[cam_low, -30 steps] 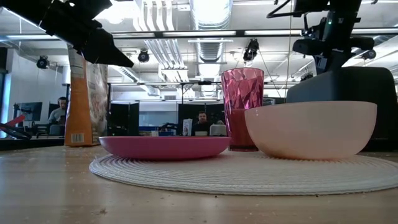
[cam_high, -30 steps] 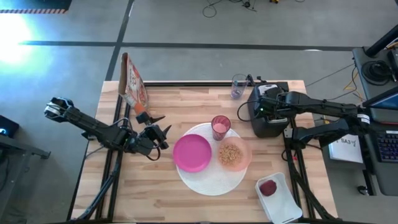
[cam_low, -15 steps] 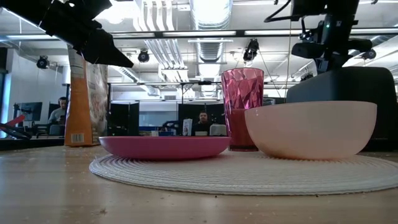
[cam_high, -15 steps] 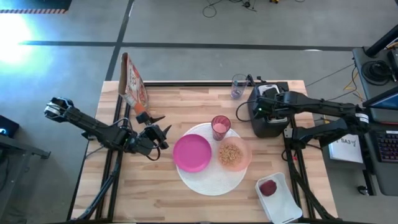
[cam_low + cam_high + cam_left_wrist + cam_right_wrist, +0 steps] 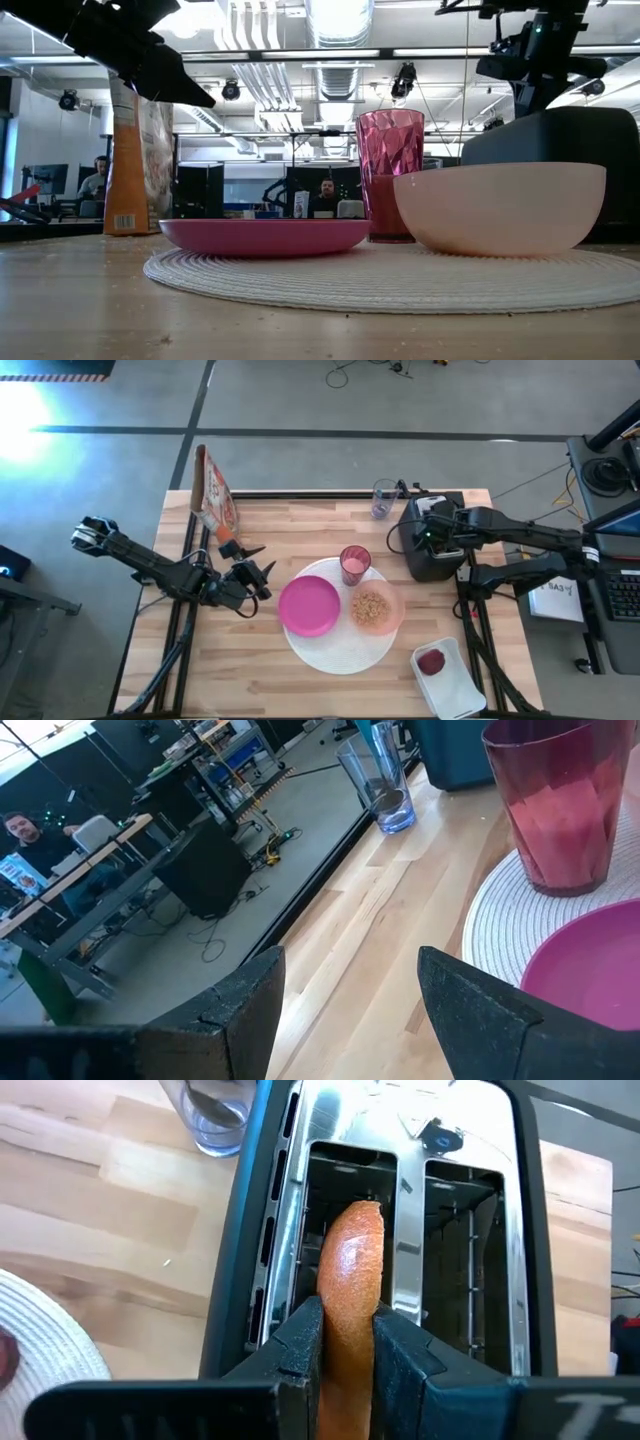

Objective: Arrange a breakfast setting
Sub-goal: Put the toasted bread on the pink plate

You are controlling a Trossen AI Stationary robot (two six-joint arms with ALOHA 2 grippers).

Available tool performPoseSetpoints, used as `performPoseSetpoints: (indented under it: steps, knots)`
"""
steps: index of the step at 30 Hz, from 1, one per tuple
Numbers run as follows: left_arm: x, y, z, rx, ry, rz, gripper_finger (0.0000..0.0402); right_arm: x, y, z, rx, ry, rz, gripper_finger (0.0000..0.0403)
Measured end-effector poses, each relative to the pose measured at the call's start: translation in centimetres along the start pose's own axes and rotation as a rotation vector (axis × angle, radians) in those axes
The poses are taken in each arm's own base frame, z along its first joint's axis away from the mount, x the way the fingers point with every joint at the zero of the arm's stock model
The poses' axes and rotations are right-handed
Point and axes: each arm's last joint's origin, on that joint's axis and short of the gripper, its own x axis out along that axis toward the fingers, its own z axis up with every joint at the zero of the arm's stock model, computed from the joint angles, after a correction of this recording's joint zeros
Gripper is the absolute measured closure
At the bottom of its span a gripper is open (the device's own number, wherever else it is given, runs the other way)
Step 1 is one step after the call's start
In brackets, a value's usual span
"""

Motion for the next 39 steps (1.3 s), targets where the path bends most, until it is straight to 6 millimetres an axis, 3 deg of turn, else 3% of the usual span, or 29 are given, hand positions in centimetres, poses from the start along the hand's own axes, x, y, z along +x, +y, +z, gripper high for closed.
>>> performPoseSetpoints:
  steps: [6, 23, 30, 39]
  knots:
    - [0.0, 0.0, 0.1, -0.015, -0.007, -0.001, 0.0189, -1.2, -0.2, 0.8, 0.008, -0.044, 0.028, 0.0347]
    - [0.0, 0.0, 0.4, -0.041, -0.020, -0.002, 0.0189, -7.7, -0.9, 5.2, 0.023, -0.275, 0.153, 0.0347]
    - [0.0, 0.0, 0.6, -0.064, -0.032, -0.003, 0.0189, -7.7, 1.6, 5.9, -0.064, -0.240, 0.506, 0.0347]
    - [0.0, 0.0, 0.7, -0.093, -0.038, -0.004, 0.0189, -7.6, 6.9, 6.1, -0.275, -0.281, 0.991, 0.0347]
